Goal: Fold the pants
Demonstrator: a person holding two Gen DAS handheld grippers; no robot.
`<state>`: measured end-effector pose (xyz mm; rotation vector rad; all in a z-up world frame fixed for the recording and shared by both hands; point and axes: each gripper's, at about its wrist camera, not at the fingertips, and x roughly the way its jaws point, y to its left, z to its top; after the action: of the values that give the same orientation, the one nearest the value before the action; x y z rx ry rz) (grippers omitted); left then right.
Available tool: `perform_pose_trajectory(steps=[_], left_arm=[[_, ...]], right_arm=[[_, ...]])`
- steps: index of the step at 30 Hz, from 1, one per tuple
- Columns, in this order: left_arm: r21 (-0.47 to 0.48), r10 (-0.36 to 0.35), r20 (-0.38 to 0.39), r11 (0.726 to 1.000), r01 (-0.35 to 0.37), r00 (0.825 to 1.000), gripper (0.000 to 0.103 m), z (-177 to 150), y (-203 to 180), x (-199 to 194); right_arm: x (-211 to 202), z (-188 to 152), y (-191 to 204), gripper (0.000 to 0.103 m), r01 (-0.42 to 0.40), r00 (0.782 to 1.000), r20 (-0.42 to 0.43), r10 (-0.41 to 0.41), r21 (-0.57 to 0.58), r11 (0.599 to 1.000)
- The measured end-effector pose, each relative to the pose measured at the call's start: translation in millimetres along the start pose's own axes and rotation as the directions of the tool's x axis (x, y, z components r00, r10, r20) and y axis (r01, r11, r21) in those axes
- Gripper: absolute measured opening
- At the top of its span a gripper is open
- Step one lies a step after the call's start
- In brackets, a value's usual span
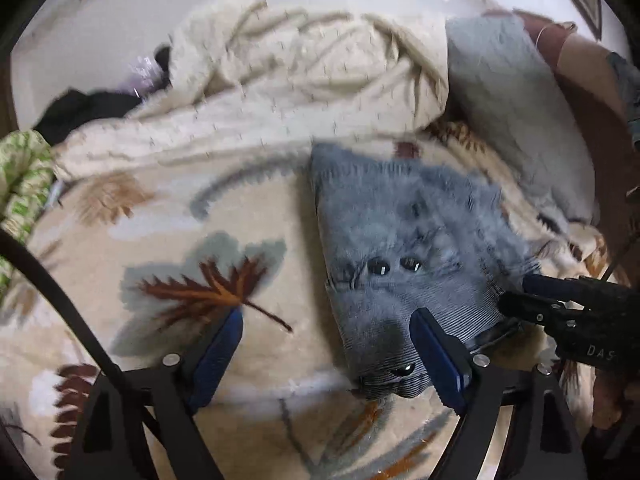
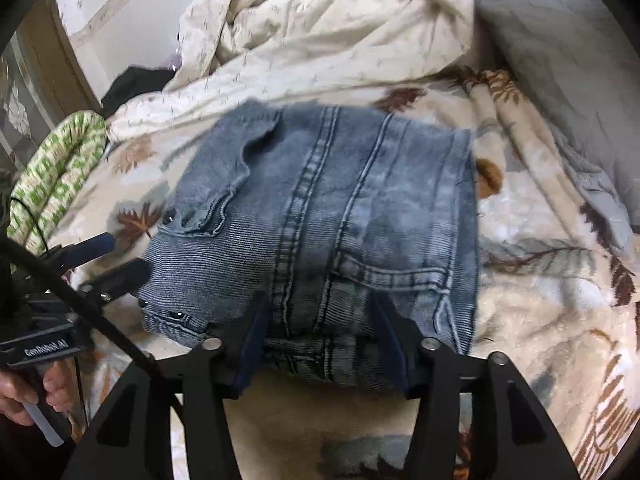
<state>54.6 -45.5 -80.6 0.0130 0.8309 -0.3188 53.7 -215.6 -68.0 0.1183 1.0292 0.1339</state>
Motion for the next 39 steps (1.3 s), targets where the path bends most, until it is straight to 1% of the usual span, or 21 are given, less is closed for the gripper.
perform_pose_trajectory(steps=[2, 5, 8, 11, 13, 15, 19, 21, 28, 32, 34, 36, 38, 39], left_arm=[[0.021, 0.027, 0.032, 0.999, -0.028, 0.999, 0.088, 5.2, -2.6, -14.0], [0.036, 0.033, 0.054, 0.999, -0.035, 0.998, 0.088, 11.6, -7.5, -22.3], [0.069, 0.047, 0.041, 0.996, -0.049, 0.998, 0.088, 17.5, -16.6, -14.3], [0.092, 0.042, 0.021, 0.995, -0.044, 0.999, 0.088, 18.6, -23.8, -1.1], [0.105, 0.042, -0.002, 0.994, -0.042, 0.999, 0.088, 16.3, -28.1, 10.0], [0.112, 0.039, -0.018, 0.993, -0.036, 0.999, 0.088, 13.1, -29.6, 17.6], [0.106, 0.032, -0.054, 0.994, -0.026, 0.998, 0.087, 6.6, -27.5, 30.7], [0.097, 0.016, -0.061, 0.995, -0.010, 0.998, 0.084, 4.4, -25.3, 33.7], [0.087, 0.002, -0.075, 0.996, 0.004, 0.997, 0.084, 1.7, -21.6, 46.2], [0.086, 0.006, -0.089, 0.996, 0.002, 0.996, 0.086, 2.7, -21.1, 53.3], [0.098, 0.016, -0.094, 0.995, -0.007, 0.995, 0.089, 3.2, -22.3, 56.1], [0.106, 0.031, -0.094, 0.994, -0.021, 0.995, 0.094, 3.7, -22.7, 60.3], [0.084, 0.025, -0.109, 0.996, -0.016, 0.994, 0.096, 4.0, -19.1, 67.1], [0.074, 0.019, -0.114, 0.997, -0.011, 0.993, 0.098, 4.2, -17.0, 69.0]], right_arm=[[-12.7, 0.4, -2.3, 0.056, -0.004, 0.999, 0.039, 0.004, 0.007, 1.000], [-29.7, 2.3, -4.6, 0.056, -0.008, 0.995, 0.099, 0.007, 0.013, 1.000], [-33.6, 6.2, -7.4, 0.056, -0.016, 0.993, 0.116, 0.012, 0.032, 0.999], [-28.8, 7.8, -7.7, 0.056, -0.004, 0.995, 0.099, 0.000, 0.039, 0.999], [-24.8, 8.3, -7.2, 0.056, -0.021, 0.997, 0.078, 0.018, 0.043, 0.999], [-21.5, 7.7, -6.0, 0.056, -0.013, 0.998, 0.069, 0.010, 0.041, 0.999], [-7.3, 4.5, -8.1, 0.056, 0.000, 1.000, 0.013, 0.000, 0.051, 0.999], [-2.5, 3.4, -9.0, 0.056, 0.003, 1.000, -0.002, -0.003, 0.057, 0.998], [9.9, 1.2, -8.2, 0.057, 0.011, 0.999, -0.037, -0.009, 0.060, 0.998], [16.7, 2.2, -11.2, 0.058, 0.004, 0.999, -0.054, 0.000, 0.076, 0.997], [19.4, 2.9, -11.1, 0.061, 0.001, 0.998, -0.059, 0.004, 0.078, 0.997], [23.4, 3.8, -7.4, 0.067, 0.003, 0.998, -0.067, 0.001, 0.062, 0.998], [27.8, 4.4, -0.4, 0.069, 0.034, 0.997, -0.066, -0.033, 0.022, 0.999], [29.6, 4.3, 0.5, 0.071, 0.035, 0.997, -0.066, -0.034, 0.021, 0.999]])
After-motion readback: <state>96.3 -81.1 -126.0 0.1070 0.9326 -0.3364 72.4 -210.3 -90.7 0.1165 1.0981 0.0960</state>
